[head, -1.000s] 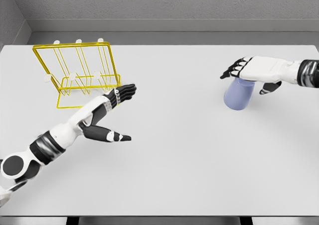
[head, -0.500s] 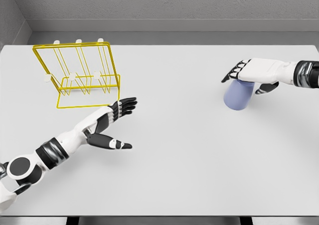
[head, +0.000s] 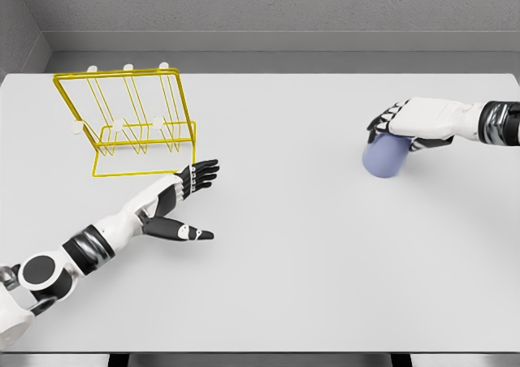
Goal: Place the cup on the cup holder with both arms
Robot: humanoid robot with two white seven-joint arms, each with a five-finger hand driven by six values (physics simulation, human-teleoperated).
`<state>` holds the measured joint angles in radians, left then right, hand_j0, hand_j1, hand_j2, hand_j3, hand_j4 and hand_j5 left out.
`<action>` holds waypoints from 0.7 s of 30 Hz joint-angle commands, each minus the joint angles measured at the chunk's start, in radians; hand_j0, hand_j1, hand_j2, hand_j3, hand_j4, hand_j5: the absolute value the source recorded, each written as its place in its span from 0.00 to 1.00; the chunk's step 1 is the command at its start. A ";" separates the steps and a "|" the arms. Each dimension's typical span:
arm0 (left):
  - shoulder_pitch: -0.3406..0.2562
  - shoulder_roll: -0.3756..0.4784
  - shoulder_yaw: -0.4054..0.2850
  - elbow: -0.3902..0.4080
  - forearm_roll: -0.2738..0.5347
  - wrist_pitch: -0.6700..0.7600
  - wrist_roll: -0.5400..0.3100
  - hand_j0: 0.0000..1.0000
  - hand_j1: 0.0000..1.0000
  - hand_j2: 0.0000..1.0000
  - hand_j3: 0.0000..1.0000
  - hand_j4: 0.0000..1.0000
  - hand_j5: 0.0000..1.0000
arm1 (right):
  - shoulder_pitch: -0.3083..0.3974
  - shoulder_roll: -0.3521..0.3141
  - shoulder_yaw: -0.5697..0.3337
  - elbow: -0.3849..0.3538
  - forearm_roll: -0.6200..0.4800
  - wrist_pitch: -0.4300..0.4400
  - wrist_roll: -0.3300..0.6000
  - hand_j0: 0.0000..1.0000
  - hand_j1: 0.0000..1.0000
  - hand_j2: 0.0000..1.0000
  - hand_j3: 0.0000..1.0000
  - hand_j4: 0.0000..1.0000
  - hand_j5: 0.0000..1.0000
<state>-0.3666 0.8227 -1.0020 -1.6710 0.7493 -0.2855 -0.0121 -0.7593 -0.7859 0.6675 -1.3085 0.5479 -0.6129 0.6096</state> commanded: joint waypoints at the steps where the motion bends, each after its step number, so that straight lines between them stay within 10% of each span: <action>1: -0.002 -0.008 -0.001 0.011 0.001 0.000 0.000 1.00 1.00 1.00 1.00 1.00 1.00 | 0.002 -0.001 0.001 0.000 -0.006 0.002 0.001 0.68 0.68 0.68 0.68 0.68 0.68; 21: 0.000 -0.013 0.002 0.013 -0.004 -0.004 0.000 1.00 1.00 1.00 1.00 1.00 1.00 | -0.011 -0.049 -0.009 -0.112 -0.020 0.002 0.001 0.60 0.60 0.60 0.60 0.60 0.60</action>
<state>-0.3666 0.8093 -1.0009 -1.6571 0.7450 -0.2886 -0.0122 -0.7685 -0.8245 0.6590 -1.3894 0.5332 -0.6140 0.6111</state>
